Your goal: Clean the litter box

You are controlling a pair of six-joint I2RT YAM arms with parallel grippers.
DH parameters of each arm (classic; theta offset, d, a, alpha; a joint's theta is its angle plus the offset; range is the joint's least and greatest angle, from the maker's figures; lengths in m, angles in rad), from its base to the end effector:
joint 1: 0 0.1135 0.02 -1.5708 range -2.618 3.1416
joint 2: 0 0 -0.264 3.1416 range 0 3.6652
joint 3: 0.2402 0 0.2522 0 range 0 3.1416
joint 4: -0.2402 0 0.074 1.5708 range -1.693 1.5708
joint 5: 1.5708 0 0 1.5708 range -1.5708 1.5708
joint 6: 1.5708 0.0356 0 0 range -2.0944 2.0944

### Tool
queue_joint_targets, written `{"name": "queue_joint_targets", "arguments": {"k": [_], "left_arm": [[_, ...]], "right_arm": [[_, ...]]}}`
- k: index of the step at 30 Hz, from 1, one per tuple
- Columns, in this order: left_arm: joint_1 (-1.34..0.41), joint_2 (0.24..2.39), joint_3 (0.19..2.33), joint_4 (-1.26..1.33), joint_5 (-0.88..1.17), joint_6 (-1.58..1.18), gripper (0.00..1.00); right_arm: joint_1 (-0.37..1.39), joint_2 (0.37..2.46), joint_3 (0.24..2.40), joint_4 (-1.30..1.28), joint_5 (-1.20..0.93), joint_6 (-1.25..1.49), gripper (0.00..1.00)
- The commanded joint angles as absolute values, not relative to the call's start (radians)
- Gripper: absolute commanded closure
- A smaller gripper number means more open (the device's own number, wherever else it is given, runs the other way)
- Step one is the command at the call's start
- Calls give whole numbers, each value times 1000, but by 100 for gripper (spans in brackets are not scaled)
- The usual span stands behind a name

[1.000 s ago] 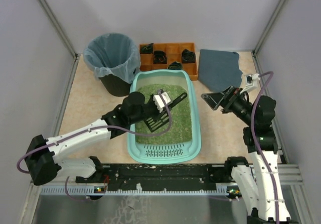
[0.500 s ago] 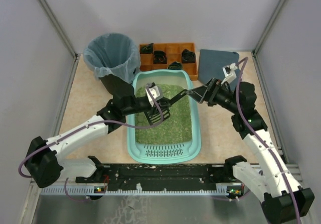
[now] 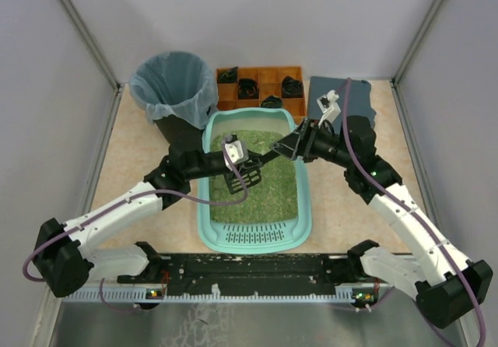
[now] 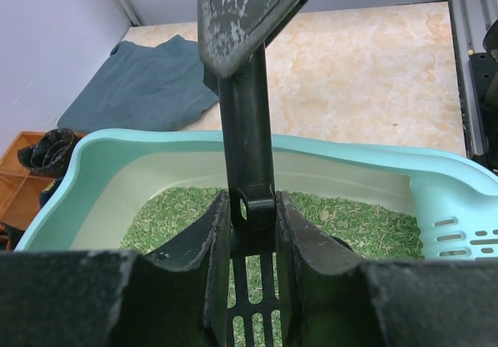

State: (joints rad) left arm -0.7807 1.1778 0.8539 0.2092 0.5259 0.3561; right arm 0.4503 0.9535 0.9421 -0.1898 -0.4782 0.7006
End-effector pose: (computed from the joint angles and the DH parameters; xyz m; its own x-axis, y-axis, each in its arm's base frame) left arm 0.1823 -0.2058 0.3243 0.2595 0.1673 -0.9511 0.9309 0.2188 0.2925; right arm 0.1876 0.1089 0.3649 -0.6484 0.3223 -0.6897 -0.4897 0.5171 0.7020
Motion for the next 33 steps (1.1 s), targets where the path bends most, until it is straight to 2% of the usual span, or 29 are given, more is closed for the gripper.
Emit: {"name": "queue_joint_targets", "arguments": {"k": [1, 13, 33], "left_arm": [[-782, 1146, 836, 228, 558, 403, 100], [-782, 1149, 830, 241, 589, 399, 100], [-782, 1156, 815, 285, 625, 364, 100]], "right_arm": [[515, 982, 1025, -212, -427, 664, 41], [585, 1030, 1042, -268, -388, 649, 55], [589, 1063, 1023, -239, -445, 656, 63]]}}
